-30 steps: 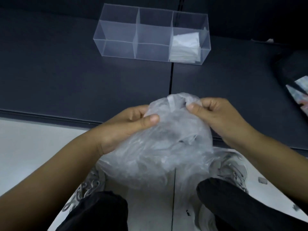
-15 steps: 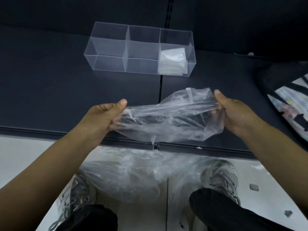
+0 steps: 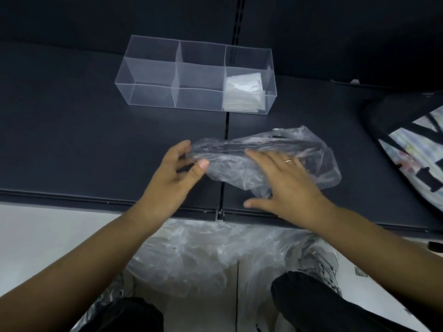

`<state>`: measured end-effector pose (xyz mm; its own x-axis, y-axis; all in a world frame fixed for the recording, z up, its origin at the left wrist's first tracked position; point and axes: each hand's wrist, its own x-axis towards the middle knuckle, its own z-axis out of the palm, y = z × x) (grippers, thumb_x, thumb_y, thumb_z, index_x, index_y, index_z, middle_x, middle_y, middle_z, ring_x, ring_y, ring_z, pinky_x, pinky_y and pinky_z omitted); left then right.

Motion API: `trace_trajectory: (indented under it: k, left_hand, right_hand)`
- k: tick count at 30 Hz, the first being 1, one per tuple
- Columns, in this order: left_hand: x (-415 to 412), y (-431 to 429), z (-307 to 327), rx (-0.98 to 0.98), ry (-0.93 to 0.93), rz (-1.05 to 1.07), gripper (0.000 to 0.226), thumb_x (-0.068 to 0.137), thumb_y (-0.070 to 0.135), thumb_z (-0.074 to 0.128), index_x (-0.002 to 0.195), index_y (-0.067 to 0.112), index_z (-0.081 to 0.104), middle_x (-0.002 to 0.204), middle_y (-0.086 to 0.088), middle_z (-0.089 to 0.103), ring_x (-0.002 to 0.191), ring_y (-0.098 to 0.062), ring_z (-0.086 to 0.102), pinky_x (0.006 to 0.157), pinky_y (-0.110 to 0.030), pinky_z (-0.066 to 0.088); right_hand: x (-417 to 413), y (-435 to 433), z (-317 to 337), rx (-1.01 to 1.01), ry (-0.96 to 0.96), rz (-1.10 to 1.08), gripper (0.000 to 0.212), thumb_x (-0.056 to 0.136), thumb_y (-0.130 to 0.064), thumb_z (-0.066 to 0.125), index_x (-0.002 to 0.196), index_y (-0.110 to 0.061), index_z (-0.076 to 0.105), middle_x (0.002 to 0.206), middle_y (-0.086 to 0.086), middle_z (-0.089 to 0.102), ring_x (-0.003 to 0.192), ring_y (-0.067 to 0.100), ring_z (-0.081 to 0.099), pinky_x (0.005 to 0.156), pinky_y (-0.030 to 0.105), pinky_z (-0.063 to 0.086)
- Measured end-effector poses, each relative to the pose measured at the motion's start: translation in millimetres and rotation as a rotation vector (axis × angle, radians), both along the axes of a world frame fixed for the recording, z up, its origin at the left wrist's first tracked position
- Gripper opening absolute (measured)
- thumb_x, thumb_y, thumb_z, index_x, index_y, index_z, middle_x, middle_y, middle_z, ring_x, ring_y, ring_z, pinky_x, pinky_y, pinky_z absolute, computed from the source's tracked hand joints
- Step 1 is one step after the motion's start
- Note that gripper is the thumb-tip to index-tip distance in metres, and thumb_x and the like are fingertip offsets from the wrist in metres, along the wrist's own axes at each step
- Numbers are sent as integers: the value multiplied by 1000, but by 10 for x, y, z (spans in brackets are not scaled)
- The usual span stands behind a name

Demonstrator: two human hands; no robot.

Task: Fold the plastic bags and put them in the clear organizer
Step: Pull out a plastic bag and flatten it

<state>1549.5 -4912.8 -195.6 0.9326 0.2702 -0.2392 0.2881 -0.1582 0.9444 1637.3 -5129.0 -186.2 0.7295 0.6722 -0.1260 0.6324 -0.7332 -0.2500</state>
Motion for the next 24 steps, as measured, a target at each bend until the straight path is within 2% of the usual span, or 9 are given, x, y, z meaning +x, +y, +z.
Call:
trace_trajectory:
  k: [3, 6, 9, 11, 13, 16, 19, 21, 24]
  left_hand:
    - [-56, -122, -12, -14, -27, 20, 100, 66, 60, 61, 150, 30, 15, 152, 11, 23, 131, 4, 34, 102, -11, 31]
    - [-84, -233, 30, -20, -105, -68, 109, 60, 65, 74, 145, 44, 8, 155, 17, 13, 138, 7, 20, 101, -9, 27]
    - [-72, -306, 77, -137, -149, -196, 116, 57, 46, 88, 148, 41, 16, 149, 21, 32, 135, 1, 36, 104, -26, 40]
    - [-58, -315, 109, -142, -152, -178, 95, 61, 37, 88, 142, 35, 38, 133, 20, 54, 119, 1, 54, 90, -21, 50]
    - [-34, -278, 129, -169, -173, -95, 51, 67, 31, 80, 115, 23, 65, 107, 11, 70, 97, -5, 67, 77, -20, 54]
    - [-9, -172, 141, -207, -202, -14, 9, 70, 28, 74, 71, 21, 68, 71, 6, 70, 70, -8, 66, 67, -19, 52]
    - [18, -82, 142, -256, -173, 28, 17, 68, 29, 74, 61, 19, 62, 60, 6, 63, 60, -6, 62, 59, -16, 50]
    - [35, -28, 138, -299, -155, 81, 27, 64, 32, 75, 62, 13, 57, 61, 2, 64, 61, -9, 63, 59, -18, 51]
    - [71, 15, 176, -251, -159, 119, 41, 61, 42, 75, 58, 12, 47, 62, -9, 55, 62, -18, 54, 60, -20, 48]
  right_hand:
    - [103, 165, 23, 429, 336, -329, 5, 86, -13, 67, 88, -10, 63, 79, 7, 69, 75, 21, 66, 72, 36, 52]
    - [131, 309, 152, 977, 971, -583, 23, 91, -19, 61, 72, -7, 59, 64, 5, 66, 58, 14, 64, 58, 26, 53]
    - [47, 376, 267, 1146, 1423, -630, 23, 83, -31, 61, 70, -12, 64, 75, 8, 72, 69, 18, 71, 61, 27, 57]
    - [26, 363, 316, 1168, 1577, -668, 25, 83, -32, 59, 70, -12, 63, 81, 9, 73, 75, 18, 72, 68, 31, 59]
    - [45, 309, 333, 1208, 1636, -714, 26, 84, -32, 58, 68, -11, 61, 81, 9, 72, 77, 19, 72, 71, 34, 60]
    - [161, 168, 330, 1188, 1550, -824, 23, 79, -35, 64, 70, -13, 62, 72, 3, 70, 65, 13, 68, 66, 28, 59]
    - [346, -54, 276, 1186, 1458, -950, 23, 76, -36, 65, 87, -15, 64, 64, -3, 63, 54, 8, 60, 58, 22, 54]
    - [449, -214, 261, 1206, 1374, -1063, 15, 73, -30, 67, 77, -15, 65, 53, -5, 60, 43, 5, 57, 47, 17, 51]
    - [589, -466, 234, 982, 1083, -1107, 24, 86, -19, 64, 65, -16, 73, 61, -4, 68, 53, 7, 63, 49, 18, 51]
